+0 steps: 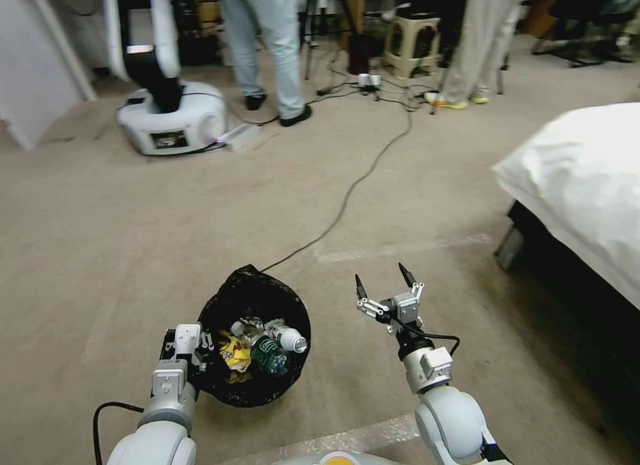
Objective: Pick up the trash bin, then pick up the garbage from the floor and place it into the trash bin.
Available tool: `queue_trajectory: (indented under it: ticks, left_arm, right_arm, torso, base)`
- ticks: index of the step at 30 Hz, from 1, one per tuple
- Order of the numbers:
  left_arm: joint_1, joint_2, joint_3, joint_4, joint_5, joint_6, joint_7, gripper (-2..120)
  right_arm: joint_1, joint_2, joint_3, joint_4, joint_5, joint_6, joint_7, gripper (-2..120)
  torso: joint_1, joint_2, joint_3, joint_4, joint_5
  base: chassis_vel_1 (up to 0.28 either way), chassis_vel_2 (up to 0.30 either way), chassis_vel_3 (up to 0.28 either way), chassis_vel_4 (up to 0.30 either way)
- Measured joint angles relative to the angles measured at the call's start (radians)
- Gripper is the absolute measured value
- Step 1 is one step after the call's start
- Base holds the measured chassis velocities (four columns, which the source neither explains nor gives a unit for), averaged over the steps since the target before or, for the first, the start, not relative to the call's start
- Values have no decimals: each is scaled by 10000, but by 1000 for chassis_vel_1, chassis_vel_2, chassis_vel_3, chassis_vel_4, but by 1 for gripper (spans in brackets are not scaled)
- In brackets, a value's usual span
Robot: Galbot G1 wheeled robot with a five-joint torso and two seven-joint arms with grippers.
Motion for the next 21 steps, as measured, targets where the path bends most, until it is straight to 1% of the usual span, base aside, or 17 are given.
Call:
queue_trajectory:
  ticks: [6,12,21]
  left_arm:
    - [35,-7,13,-3,-11,-80,-14,0]
    - [81,-29,30,-14,39,-177,3,0]
    - [92,-44,50,-27,80,-249,84,0]
  right_arm:
    - [-47,5,23,74,-27,0,0,100]
    - [-83,4,41,104,-38,12,0,100]
    - [-81,-12,50,119,-40,20,0,100]
  torso:
    - [0,1,0,4,0]
    - [-1,0,0,-3,0]
    - [0,0,0,0,0]
  base:
    - [111,103,98,106]
    - [8,16,19,16]
    - [0,0,0,0]
